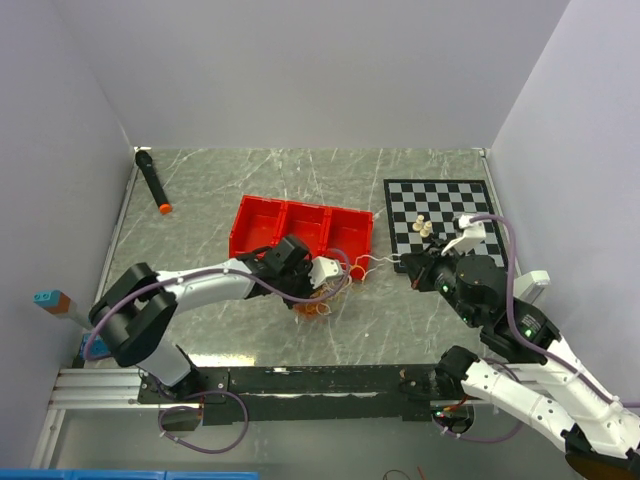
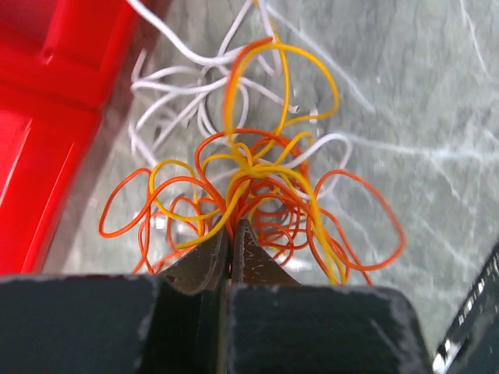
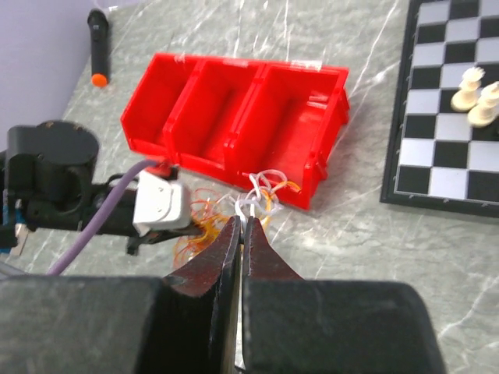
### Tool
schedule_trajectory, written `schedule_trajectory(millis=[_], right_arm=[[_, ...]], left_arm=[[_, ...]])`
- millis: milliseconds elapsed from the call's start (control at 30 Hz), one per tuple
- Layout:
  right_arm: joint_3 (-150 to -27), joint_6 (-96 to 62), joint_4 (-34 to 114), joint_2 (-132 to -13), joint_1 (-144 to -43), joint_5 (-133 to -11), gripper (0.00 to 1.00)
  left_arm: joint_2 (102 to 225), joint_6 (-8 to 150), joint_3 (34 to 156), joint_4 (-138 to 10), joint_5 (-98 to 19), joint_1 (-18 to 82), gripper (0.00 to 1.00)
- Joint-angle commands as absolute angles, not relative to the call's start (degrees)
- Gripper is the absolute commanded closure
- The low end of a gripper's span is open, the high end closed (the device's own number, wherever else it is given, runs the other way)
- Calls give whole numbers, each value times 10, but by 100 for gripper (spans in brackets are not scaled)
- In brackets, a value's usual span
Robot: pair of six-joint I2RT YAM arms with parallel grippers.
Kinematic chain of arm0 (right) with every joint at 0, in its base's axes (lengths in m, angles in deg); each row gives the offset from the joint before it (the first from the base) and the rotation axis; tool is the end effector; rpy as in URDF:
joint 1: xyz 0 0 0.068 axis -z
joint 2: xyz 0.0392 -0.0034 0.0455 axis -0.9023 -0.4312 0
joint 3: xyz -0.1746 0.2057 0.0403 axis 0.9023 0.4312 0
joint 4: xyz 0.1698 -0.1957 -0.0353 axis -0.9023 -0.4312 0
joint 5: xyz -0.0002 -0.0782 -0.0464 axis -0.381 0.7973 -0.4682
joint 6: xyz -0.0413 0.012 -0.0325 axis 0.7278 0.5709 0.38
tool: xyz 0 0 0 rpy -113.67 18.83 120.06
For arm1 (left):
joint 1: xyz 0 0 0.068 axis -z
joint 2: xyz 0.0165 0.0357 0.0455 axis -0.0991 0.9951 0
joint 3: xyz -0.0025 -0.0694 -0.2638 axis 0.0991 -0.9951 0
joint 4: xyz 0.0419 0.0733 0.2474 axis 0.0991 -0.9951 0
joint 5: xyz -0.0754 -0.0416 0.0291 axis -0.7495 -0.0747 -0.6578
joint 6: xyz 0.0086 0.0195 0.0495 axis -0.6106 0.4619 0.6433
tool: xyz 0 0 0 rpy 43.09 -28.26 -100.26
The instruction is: Untangle the cables
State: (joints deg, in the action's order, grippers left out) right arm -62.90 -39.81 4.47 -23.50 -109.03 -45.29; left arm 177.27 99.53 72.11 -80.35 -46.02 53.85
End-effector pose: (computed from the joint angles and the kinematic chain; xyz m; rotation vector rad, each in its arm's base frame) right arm 0.0897 0.0720 0.3522 -0.0127 1.9110 0.5738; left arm 0.1973 -0.2339 0.1774 1.4661 2.0994 -0.5386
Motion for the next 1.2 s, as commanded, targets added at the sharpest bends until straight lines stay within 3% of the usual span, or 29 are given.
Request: schedule_trajectory(millis=[0,133,333,500,867,1167], right_arm=[[-694,-370,31,-232,-1088,-418,100],[-731,-351,8,-227,-1089,-377,100],[-774,-332,-18,-223,-1088,-337,100],[-806,-321,-45,-222,-1089,-303,100],[-904,-294,-89,-216,-1089,-217,100],[-982,-211,-25,-172,-1089,-148,100]], left_arm=[[1693,1032,712,-859,-440,536,99],[1638,1079,706,-952,-429,492,99],[1564,1203,689,-1085,-525,307,99],[1529,1248,642,-1078,-465,230,99],[1529,1240,627,-1056,-446,215,99],[1544,1255,557,-979,-379,215,99]])
